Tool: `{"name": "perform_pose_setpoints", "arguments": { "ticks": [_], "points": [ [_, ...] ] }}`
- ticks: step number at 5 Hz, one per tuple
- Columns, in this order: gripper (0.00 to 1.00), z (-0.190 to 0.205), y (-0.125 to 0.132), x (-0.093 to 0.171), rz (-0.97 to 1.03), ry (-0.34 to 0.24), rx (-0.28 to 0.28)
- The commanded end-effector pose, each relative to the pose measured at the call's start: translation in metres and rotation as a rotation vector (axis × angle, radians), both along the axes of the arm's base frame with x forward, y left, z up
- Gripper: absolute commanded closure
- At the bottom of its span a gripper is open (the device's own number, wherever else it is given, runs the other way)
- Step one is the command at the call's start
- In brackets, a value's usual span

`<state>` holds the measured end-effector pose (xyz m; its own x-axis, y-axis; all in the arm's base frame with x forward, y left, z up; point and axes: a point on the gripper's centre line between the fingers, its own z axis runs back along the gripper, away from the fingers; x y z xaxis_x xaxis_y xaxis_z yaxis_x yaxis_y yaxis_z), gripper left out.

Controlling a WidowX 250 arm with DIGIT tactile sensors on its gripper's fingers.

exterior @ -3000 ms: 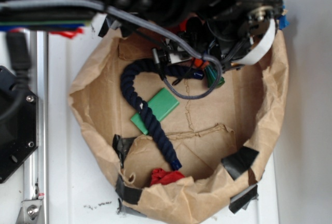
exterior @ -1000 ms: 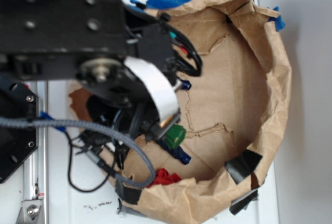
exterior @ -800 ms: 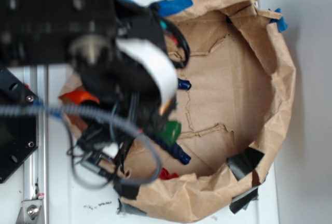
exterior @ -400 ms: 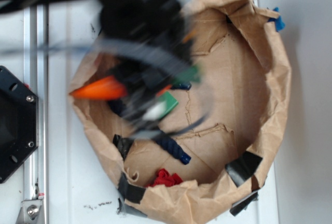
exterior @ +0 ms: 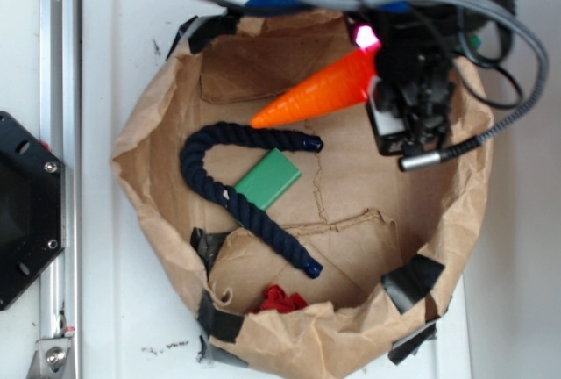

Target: Grab the carrot.

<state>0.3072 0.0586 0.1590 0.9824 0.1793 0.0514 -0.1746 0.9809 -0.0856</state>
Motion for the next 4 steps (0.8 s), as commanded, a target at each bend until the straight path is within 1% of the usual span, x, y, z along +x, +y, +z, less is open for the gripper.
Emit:
{"name": "perform_pose_setpoints", "arguments": {
  "ticks": [1, 2, 3, 4],
  "points": [
    [1.0, 0.0216, -0.0117, -0.0098, -0.067, -0.107, 0.053],
    [1.0, 0.0239, -0.0212, -0.0181, -0.129, -0.133, 0.072],
    [1.0, 0.0248, -0.0202, -0.0161, -0.152, -0.143, 0.075],
    [1.0, 0.0268, -0.0161, -0.0082, -0.151, -0.135, 0.073]
  ]
}}
